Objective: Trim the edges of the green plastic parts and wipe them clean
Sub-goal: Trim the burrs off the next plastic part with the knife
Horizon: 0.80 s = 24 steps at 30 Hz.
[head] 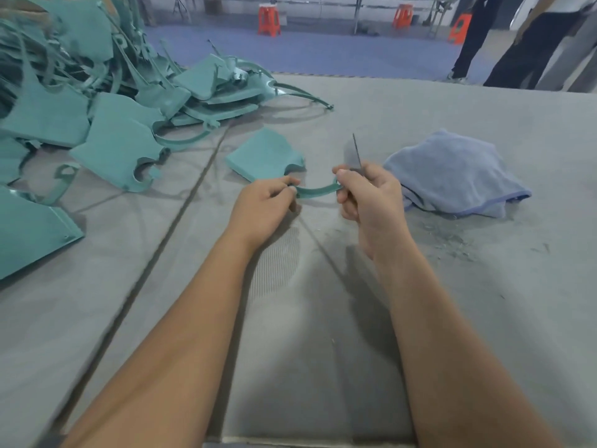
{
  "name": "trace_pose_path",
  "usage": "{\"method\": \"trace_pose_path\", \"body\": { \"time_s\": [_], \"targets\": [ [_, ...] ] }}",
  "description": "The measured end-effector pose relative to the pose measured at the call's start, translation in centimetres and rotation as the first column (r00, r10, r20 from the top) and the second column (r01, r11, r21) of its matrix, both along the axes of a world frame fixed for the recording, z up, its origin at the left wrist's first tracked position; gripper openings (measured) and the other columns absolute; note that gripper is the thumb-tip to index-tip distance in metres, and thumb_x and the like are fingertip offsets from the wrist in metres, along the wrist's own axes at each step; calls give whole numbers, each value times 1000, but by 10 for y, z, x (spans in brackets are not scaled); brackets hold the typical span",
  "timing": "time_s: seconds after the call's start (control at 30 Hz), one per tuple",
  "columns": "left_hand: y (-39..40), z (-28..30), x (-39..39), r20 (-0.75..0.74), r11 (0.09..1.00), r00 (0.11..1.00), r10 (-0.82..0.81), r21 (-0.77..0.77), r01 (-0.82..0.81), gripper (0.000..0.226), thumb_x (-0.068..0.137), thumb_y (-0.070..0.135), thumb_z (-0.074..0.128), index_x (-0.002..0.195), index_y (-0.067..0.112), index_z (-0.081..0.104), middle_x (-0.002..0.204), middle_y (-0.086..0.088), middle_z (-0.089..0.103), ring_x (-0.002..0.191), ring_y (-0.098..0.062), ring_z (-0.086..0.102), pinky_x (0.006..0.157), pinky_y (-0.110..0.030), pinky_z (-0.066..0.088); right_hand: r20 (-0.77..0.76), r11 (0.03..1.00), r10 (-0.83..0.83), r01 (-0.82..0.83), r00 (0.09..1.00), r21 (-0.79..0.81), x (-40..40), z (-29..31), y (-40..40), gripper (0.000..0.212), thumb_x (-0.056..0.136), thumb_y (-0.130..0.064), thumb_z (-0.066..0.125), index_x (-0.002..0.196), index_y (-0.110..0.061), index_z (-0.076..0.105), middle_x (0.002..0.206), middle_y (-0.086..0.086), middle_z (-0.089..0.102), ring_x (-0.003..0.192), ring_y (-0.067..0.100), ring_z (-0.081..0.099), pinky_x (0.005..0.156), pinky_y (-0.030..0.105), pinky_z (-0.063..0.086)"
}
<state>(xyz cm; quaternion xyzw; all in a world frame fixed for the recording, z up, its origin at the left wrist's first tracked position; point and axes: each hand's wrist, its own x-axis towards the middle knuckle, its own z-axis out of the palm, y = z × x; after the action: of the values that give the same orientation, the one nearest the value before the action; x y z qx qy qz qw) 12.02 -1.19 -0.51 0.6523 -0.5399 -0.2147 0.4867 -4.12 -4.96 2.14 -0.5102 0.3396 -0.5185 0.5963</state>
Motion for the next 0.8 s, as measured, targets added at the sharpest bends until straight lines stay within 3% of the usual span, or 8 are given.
{"method": "trace_pose_path", "body": {
  "time_s": [0.13, 0.2, 0.27, 0.37, 0.47, 0.57, 0.67, 0.8],
  "targets": [
    [4, 0, 2, -151, 986, 980, 133, -76, -145, 28, 91, 17, 55, 65, 23, 66, 102, 21, 65, 92, -5, 60, 85, -25, 46, -20, 988, -147, 148, 989, 47, -2, -2, 3, 9, 83, -9, 58, 87, -1, 59, 48, 2, 52, 37, 9, 29, 40, 20, 26],
    [3, 4, 2, -396, 969, 899, 189, -71, -235, 24, 91, 15, 55, 72, 24, 67, 88, 20, 65, 77, -4, 62, 77, -27, 52, 81, 978, -171, 159, 982, 133, -4, 2, 3, 6, 87, -5, 53, 86, 0, 56, 48, 5, 53, 36, 10, 27, 40, 20, 24],
    [1, 8, -1, -591, 957, 778, 213, -32, -287, 20, 94, 13, 51, 81, 24, 62, 90, 12, 62, 69, -1, 65, 70, -27, 54, 272, 966, -134, 65, 953, 249, -4, 5, 2, 11, 90, -2, 46, 82, -2, 54, 52, 6, 55, 35, 8, 25, 38, 19, 24],
    [-2, 11, -8, -791, 996, 609, 56, 4, -86, 27, 105, 22, 37, 94, 14, 61, 101, -3, 63, 83, -11, 68, 77, -33, 54, 542, 896, -16, -228, 840, 380, 1, 6, 3, 17, 94, -3, 36, 81, -9, 46, 56, 3, 53, 32, 5, 25, 36, 15, 24],
    [-4, 13, -16, -841, 978, 531, -107, 7, 209, 55, 104, 48, 18, 112, 11, 59, 109, -10, 70, 102, -20, 67, 91, -35, 53, 606, 800, 59, -401, 793, 447, 9, 0, 8, 21, 94, -2, 31, 79, -12, 42, 55, 1, 48, 29, 3, 24, 34, 14, 21],
    [-7, 11, -23, -863, 965, 472, -178, -58, 257, 52, 104, 46, 23, 115, 10, 59, 99, -5, 74, 75, -12, 70, 80, -30, 55, 412, 808, 161, -359, 897, 466, 17, -3, 13, 20, 93, 0, 30, 82, -9, 44, 60, 7, 46, 30, 4, 26, 35, 15, 21],
    [-4, 10, -27, -835, 972, 529, -152, -29, 235, 35, 104, 31, 37, 111, 6, 61, 85, 0, 74, 51, -7, 53, 72, -27, 50, 119, 900, 177, -209, 977, 382, 19, -6, 14, 17, 91, 3, 34, 88, -8, 46, 59, 11, 52, 34, 7, 28, 39, 17, 22],
    [-1, 17, -33, -837, 997, 542, -72, -49, 56, 30, 105, 15, 33, 90, 5, 56, 88, -9, 67, 79, -22, 68, 76, -35, 58, -227, 980, -10, 55, 974, 192, 18, -11, 11, 20, 86, 2, 41, 78, -13, 50, 64, 6, 56, 40, 8, 34, 42, 22, 28]
  ]
}}
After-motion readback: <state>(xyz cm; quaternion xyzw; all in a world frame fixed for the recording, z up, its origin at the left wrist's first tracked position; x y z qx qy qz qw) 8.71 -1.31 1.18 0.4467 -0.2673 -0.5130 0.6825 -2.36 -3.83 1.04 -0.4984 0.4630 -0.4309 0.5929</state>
